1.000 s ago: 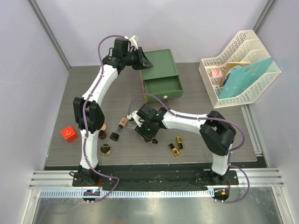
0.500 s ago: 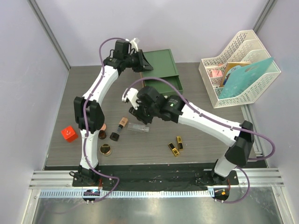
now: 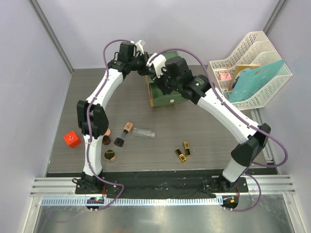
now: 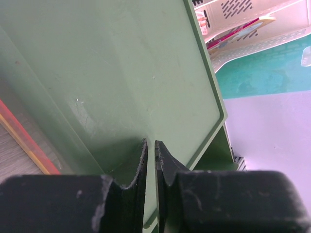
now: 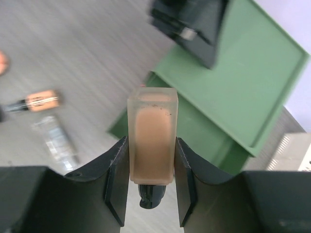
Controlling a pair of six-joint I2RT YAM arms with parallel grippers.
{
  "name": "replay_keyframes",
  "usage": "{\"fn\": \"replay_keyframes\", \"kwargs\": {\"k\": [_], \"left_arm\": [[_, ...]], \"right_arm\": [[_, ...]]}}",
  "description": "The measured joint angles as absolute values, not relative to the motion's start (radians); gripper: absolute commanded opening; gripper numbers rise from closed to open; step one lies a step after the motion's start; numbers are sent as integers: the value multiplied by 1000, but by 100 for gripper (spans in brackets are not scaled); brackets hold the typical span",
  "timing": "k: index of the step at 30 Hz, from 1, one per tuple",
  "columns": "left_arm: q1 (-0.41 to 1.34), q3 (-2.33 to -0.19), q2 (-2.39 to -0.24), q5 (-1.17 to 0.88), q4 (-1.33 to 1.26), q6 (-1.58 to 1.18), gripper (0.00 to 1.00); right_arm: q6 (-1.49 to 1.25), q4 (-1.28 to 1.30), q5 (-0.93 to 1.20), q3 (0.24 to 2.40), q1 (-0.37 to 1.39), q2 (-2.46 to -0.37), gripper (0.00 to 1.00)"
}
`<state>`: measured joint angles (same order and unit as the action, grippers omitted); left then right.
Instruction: Organize the makeup
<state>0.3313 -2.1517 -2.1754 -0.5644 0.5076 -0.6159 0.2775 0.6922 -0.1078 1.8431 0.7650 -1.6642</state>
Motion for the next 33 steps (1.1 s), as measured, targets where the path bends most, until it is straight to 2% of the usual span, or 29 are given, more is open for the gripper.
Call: {"fn": "replay_keyframes", "kwargs": {"k": [5,12,15,16,17,19,20,23,33], "left_arm": [[331,-2149,-2175,-559,508,-616,5],[331,-2148,-2175,-556,508,-616,5],[331,-2148,-2175,-554,509,-617,6],[331,-2148,-2175,-553,509,-617,8],[331,-2148,-2175,-553,509,-617,8],[331,-2148,-2175,-553,510,-617,9],[331,-2151,-2175,-552,511,-617,9],[332,-2155,-2176,-549,517,-616,9],[332,-2173,-2182,-545,538,-616,9]], "right_arm": [[316,646,-99,1805,691,-1697,1],[346,604,-63,1760,674,-1764,3],[356,592,-53,1755,674,-1776,22],[358,591,-53,1755,674,-1777,41],[361,589,-53,1755,674,-1778,49],[363,583,-54,1755,674,-1781,62],[362,579,-56,1755,674,-1782,65],[361,571,-70,1755,674,-1790,68],[360,564,-83,1775,674,-1800,68]]}}
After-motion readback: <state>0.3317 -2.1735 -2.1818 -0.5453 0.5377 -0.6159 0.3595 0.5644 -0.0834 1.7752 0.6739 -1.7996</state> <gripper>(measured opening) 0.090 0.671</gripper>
